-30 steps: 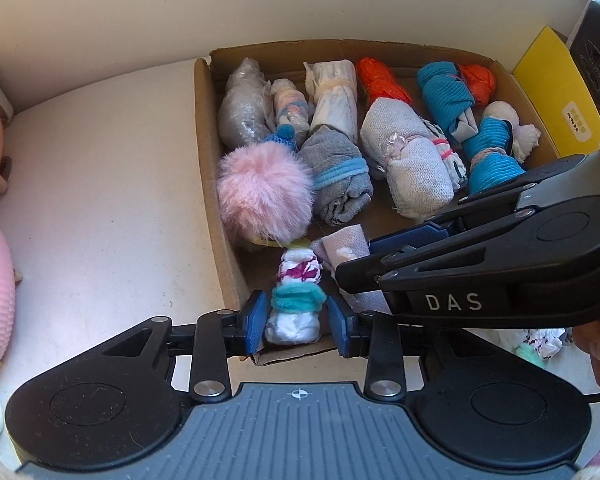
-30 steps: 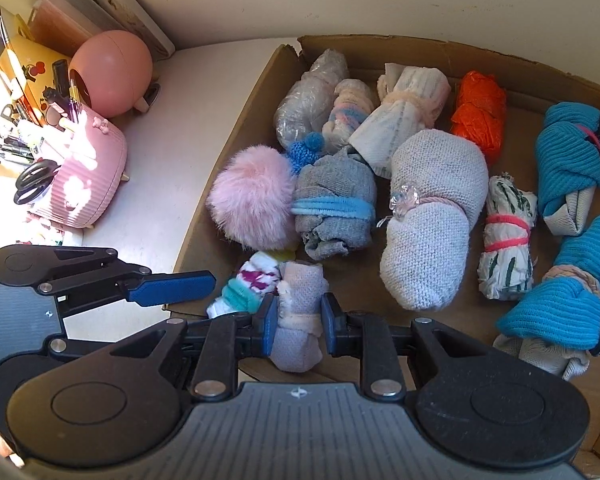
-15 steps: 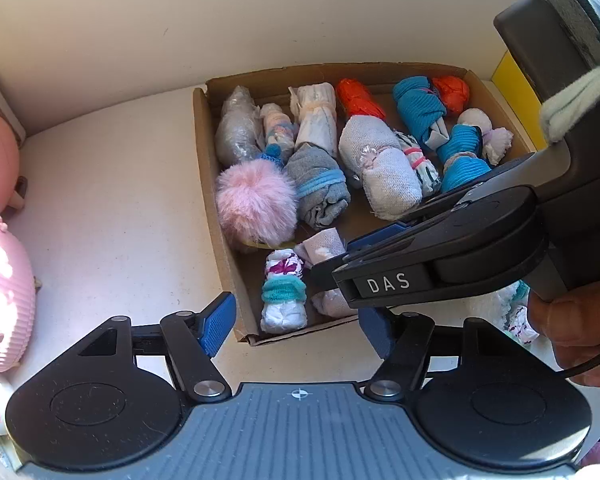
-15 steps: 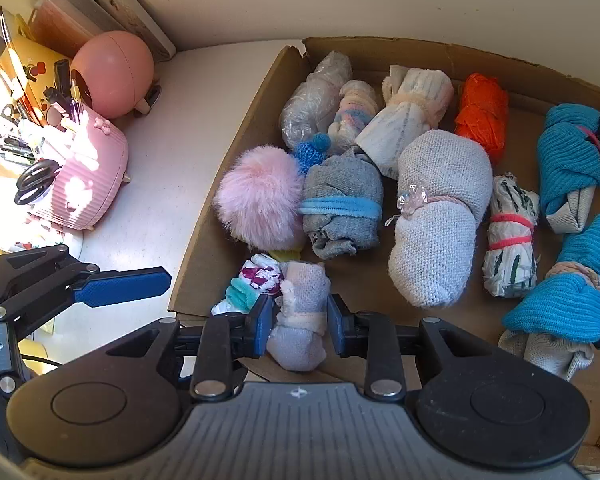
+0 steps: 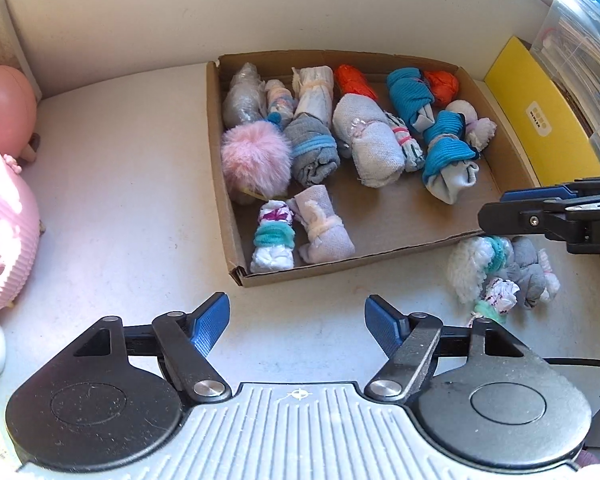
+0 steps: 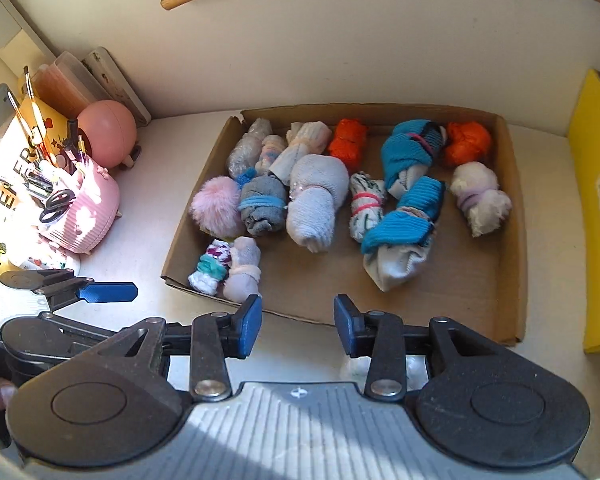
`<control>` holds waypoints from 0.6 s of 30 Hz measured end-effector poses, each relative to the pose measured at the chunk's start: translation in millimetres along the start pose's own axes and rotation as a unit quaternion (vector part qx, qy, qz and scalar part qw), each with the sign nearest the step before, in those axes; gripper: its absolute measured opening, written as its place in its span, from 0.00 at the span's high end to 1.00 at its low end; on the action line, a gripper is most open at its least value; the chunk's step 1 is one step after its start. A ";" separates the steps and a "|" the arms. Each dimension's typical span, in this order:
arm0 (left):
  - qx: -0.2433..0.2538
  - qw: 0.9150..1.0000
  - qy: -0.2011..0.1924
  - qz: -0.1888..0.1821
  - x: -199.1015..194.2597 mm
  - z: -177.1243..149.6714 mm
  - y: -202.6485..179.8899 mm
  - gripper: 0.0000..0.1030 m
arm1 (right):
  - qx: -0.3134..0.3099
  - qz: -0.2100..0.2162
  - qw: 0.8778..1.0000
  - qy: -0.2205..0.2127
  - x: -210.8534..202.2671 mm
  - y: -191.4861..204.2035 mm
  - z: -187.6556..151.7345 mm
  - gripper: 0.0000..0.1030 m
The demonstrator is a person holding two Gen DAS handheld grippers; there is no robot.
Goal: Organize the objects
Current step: 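Move both tools back over the remaining bundles on the desk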
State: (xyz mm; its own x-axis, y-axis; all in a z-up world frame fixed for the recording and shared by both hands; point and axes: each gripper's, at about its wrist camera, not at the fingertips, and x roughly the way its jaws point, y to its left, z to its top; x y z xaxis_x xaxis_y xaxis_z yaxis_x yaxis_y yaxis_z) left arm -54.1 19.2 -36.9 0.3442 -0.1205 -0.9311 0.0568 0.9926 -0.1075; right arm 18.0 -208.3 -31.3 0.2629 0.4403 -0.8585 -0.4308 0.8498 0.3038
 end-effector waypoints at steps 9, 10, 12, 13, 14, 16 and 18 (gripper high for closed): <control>0.080 0.995 0.012 -0.052 20.0 -6.2 -74.5 0.22 | 0.066 -0.054 0.996 0.001 -22.9 -53.4 -54.6 0.62; 0.083 0.995 0.013 -0.058 23.5 -4.8 -82.3 0.22 | 0.065 -0.058 0.996 -0.003 -19.5 -53.9 -54.9 0.62; 0.084 0.994 0.009 -0.074 30.5 -0.6 -96.2 0.21 | 0.058 -0.063 0.996 -0.013 -14.0 -61.0 -54.2 0.62; 0.082 0.994 0.008 -0.078 33.5 1.2 -100.4 0.20 | 0.055 -0.065 0.996 -0.014 -15.4 -67.7 -55.1 0.62; 0.076 0.994 0.010 -0.082 38.4 3.6 -105.1 0.20 | 0.053 -0.068 0.996 -0.016 -11.2 -71.2 -53.7 0.62; 0.057 0.994 0.015 -0.093 47.9 8.6 -110.7 0.20 | 0.044 -0.073 0.996 -0.018 -3.0 -76.2 -50.1 0.62; 0.041 0.994 0.020 -0.097 55.7 12.2 -114.2 0.20 | 0.035 -0.076 0.996 -0.011 9.1 -81.1 -45.0 0.62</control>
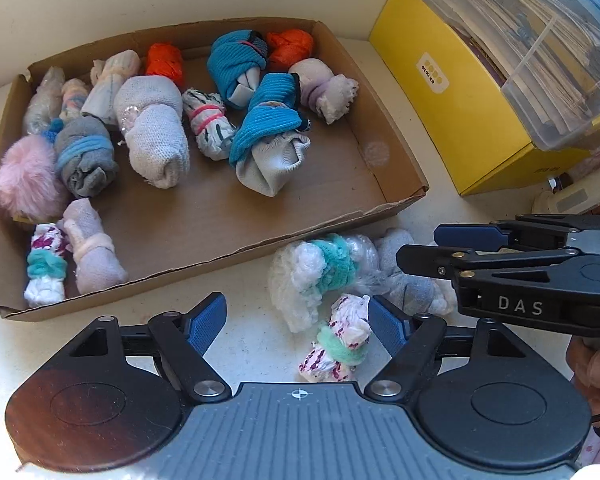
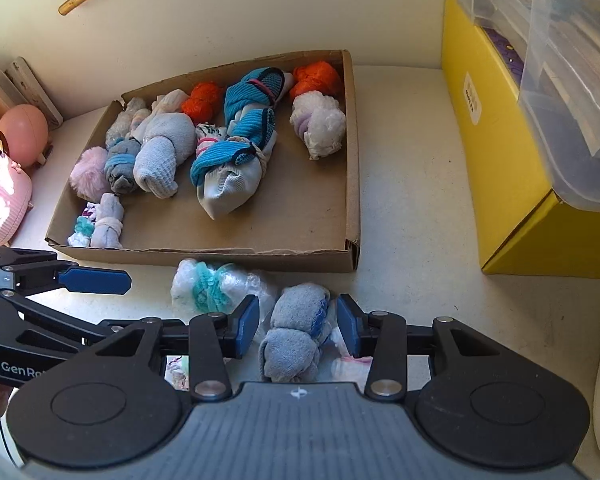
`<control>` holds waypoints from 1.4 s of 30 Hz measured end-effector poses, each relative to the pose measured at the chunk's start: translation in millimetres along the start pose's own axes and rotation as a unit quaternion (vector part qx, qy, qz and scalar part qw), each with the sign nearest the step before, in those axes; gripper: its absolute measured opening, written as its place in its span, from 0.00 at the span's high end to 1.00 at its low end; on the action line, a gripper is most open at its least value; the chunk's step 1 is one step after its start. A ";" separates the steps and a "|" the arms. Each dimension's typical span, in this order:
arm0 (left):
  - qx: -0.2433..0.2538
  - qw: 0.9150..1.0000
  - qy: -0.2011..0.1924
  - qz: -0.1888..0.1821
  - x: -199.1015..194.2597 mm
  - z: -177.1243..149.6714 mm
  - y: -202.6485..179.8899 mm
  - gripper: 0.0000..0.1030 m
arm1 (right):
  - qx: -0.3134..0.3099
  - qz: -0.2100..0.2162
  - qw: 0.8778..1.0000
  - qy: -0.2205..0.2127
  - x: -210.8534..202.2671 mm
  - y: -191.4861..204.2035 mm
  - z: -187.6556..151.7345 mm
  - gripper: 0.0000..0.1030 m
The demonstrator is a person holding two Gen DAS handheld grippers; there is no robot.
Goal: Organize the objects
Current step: 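Move both tools back over the remaining bundles on the desk, then grasp the purple-print teal-banded bundle with left tool while right tool grasps clear-wrapped teal bundle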
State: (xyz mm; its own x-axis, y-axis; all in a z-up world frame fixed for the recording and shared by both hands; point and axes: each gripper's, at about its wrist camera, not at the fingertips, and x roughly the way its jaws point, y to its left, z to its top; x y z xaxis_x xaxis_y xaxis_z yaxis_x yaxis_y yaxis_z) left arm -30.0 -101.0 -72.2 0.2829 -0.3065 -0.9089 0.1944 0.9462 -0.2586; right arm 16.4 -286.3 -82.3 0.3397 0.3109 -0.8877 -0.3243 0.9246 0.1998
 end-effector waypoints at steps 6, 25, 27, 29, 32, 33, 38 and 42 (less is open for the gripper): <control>-0.017 0.999 0.040 -0.013 22.5 -5.3 -3.3 0.22 | -0.023 0.001 0.999 0.031 16.2 -8.2 -2.0 0.63; 0.090 0.994 0.061 0.028 38.5 -40.6 -59.0 0.20 | -0.011 0.016 1.000 0.021 -14.4 -42.2 -8.9 0.45; 0.089 0.994 0.051 0.033 37.5 -39.3 -55.2 0.20 | -0.011 0.057 0.998 0.019 -4.3 -28.9 -1.8 0.44; 0.107 0.993 0.033 0.038 36.6 -40.7 -54.6 0.20 | -0.022 0.082 0.996 0.019 9.0 -14.1 7.2 0.44; 0.137 0.990 0.020 0.039 37.2 -45.0 -57.5 0.22 | -0.042 0.104 0.993 0.033 28.5 2.4 16.4 0.44; 0.145 0.989 0.017 0.039 37.2 -46.8 -58.0 0.24 | -0.053 0.109 0.992 0.034 32.8 6.8 18.1 0.44; 0.172 0.984 0.013 0.040 37.4 -55.5 -58.4 0.39 | -0.111 0.106 0.987 0.037 46.5 21.5 20.6 0.48; 0.173 0.984 0.016 0.033 33.9 -56.0 -54.0 0.50 | -0.124 0.107 0.985 0.051 51.5 21.9 19.6 0.65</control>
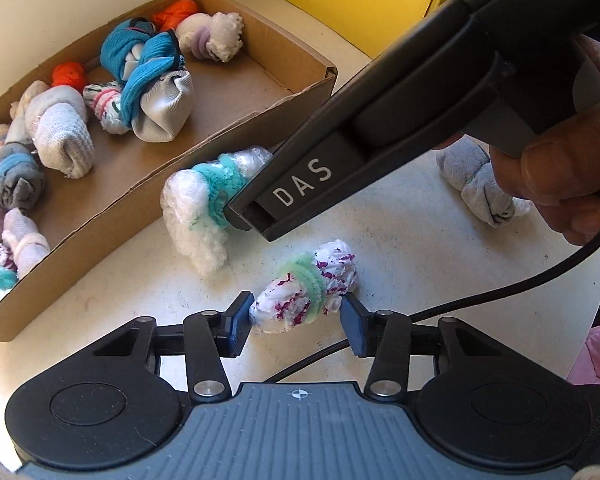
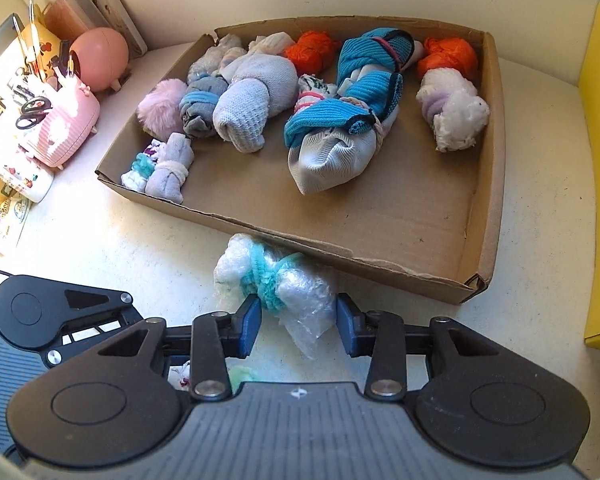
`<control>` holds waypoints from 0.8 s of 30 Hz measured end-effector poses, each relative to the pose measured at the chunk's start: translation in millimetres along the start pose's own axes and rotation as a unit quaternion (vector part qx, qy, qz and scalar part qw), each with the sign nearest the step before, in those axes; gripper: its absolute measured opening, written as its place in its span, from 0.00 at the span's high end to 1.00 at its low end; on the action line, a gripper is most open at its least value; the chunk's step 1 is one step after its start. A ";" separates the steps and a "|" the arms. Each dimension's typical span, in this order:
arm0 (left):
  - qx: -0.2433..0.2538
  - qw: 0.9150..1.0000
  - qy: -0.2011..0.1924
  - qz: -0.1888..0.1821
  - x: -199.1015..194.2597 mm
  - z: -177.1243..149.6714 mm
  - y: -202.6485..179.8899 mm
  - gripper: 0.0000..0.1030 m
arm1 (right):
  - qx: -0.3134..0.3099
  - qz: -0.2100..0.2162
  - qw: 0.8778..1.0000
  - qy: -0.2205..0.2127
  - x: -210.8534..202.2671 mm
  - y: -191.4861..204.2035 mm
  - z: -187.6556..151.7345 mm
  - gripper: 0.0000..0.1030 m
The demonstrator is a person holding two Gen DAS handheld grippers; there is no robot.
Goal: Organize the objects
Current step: 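Grasp the purple-print teal-banded bundle with left tool while right tool grasps clear-wrapped teal bundle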
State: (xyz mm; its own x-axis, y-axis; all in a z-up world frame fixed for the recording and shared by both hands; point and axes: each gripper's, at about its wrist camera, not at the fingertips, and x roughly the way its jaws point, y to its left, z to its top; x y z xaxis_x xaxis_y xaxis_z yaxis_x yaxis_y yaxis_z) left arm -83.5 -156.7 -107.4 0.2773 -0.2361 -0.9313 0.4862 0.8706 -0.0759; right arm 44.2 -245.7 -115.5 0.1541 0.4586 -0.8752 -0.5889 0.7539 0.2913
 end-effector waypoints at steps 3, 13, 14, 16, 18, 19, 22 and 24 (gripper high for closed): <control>-0.003 1.000 0.003 -0.002 -2.7 -3.1 6.1 0.51 | -0.001 -0.002 1.000 -0.004 -4.2 1.4 -4.5 0.67; -0.031 0.999 0.013 -0.003 -19.6 -12.8 36.2 0.72 | 0.049 -0.007 0.998 -0.031 -36.5 -1.9 -22.1 0.68; -0.034 0.999 0.013 -0.003 -20.4 -15.3 40.4 0.72 | 0.051 -0.010 0.998 -0.033 -39.2 -2.4 -23.9 0.68; -0.035 0.999 0.017 0.000 -17.5 -18.6 47.9 0.73 | 0.058 -0.014 0.998 -0.034 -41.4 -4.1 -25.9 0.68; -0.037 0.999 0.022 0.002 -12.8 -21.2 52.8 0.74 | 0.071 -0.015 0.997 -0.032 -37.9 -14.5 -26.4 0.68; -0.037 0.999 0.023 0.002 -11.9 -26.5 53.5 0.73 | 0.076 -0.016 0.997 -0.031 -37.1 -15.7 -26.9 0.68; -0.027 1.000 0.014 0.007 -16.3 -30.3 53.9 0.69 | 0.081 -0.021 0.996 -0.029 -39.9 -6.3 -28.1 0.68; -0.009 1.000 0.006 0.008 -19.4 -24.4 39.6 0.59 | 0.087 -0.019 0.996 -0.019 -42.5 -12.6 -37.1 0.67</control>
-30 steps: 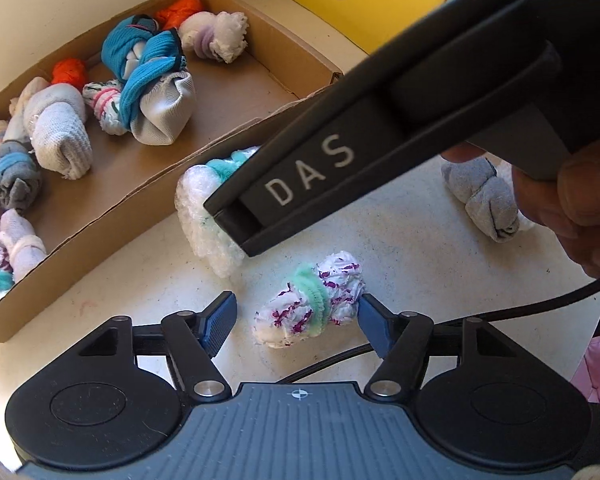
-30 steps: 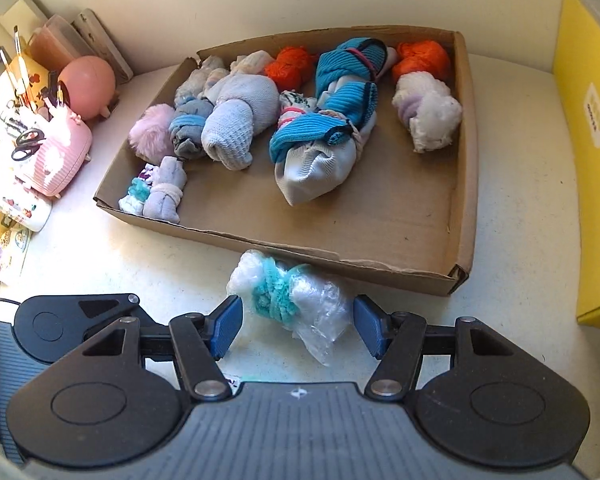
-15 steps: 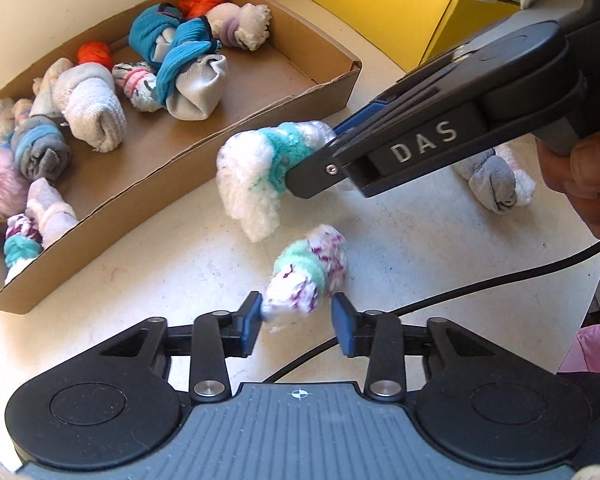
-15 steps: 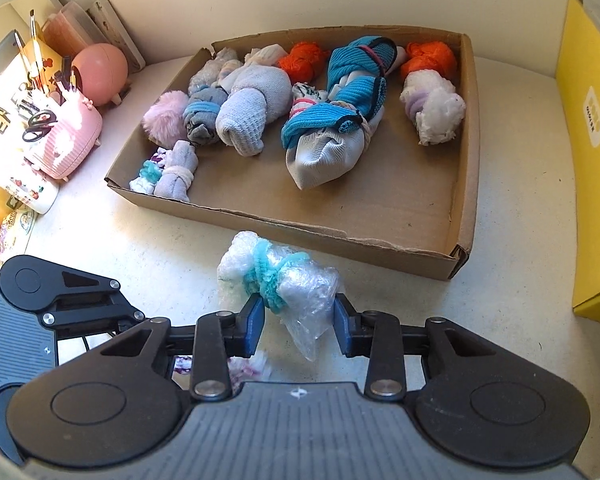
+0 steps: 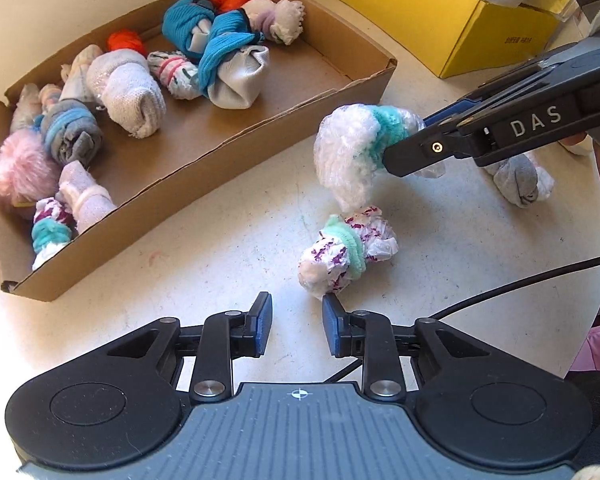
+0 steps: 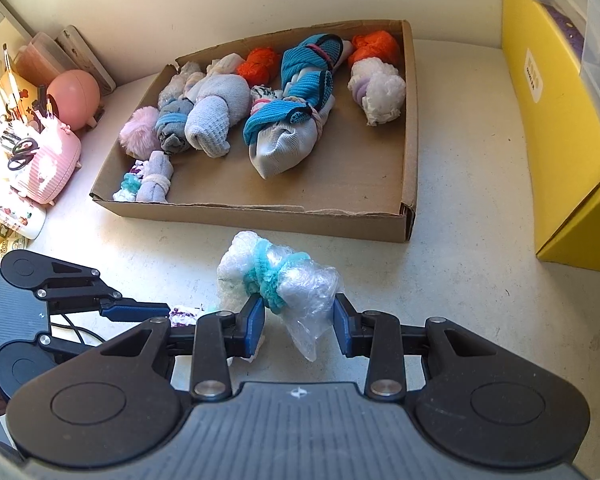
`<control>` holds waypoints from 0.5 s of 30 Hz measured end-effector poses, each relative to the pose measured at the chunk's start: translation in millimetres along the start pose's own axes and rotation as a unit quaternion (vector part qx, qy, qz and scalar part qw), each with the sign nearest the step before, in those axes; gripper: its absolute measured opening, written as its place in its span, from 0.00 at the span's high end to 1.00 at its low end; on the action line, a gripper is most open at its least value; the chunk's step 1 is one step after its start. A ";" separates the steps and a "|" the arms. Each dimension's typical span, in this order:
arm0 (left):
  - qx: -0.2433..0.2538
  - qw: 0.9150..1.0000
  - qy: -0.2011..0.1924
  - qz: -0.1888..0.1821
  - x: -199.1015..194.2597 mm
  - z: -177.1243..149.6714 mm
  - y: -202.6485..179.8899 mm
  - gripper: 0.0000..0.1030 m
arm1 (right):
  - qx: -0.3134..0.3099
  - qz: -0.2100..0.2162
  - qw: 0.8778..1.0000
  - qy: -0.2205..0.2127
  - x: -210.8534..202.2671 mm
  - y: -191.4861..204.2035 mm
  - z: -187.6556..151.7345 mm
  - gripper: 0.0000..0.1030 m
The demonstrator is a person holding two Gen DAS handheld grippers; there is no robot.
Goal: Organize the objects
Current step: 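Grasp the purple-print teal-banded bundle with left tool while right tool grasps clear-wrapped teal bundle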
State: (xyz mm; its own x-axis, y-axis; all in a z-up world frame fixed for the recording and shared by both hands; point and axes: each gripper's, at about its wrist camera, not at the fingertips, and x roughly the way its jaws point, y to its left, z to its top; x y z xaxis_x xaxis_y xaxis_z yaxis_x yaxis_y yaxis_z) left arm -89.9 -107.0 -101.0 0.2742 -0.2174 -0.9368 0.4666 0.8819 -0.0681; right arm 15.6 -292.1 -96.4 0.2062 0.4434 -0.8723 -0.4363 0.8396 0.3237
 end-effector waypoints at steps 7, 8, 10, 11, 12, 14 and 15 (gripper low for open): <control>0.088 0.996 -0.024 0.004 0.1 6.1 -24.3 0.34 | -0.018 -0.012 1.000 0.011 -7.8 0.8 -0.7 0.61; 0.098 0.995 -0.025 0.004 2.4 8.5 -27.3 0.35 | -0.029 -0.016 0.999 0.012 -9.0 1.4 -0.6 0.61; 0.116 0.993 -0.025 0.006 8.5 12.5 -31.4 0.36 | -0.048 -0.030 0.998 0.008 -10.1 2.9 1.0 0.60; 0.124 0.992 -0.022 0.004 11.3 12.5 -32.1 0.37 | -0.060 -0.031 0.998 0.005 -10.8 3.8 2.5 0.59; 0.128 0.992 -0.018 0.002 14.7 18.0 -34.2 0.39 | -0.068 -0.031 0.997 0.004 -10.7 4.8 4.2 0.60; 0.139 0.990 -0.010 -0.006 17.9 19.2 -35.7 0.45 | -0.093 -0.038 0.995 -0.002 -9.4 8.6 9.3 0.59; 0.143 0.990 -0.009 -0.007 19.0 19.8 -36.8 0.46 | -0.109 -0.041 0.993 -0.004 -7.1 10.5 12.7 0.57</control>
State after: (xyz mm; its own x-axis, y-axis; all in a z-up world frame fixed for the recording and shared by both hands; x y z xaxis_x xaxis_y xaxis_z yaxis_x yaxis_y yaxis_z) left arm -85.2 -151.9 -109.5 0.2793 -0.2392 -0.9299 0.6893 0.7242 0.0208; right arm 20.7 -282.4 -82.1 0.2546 0.3798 -0.8893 -0.5968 0.7854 0.1646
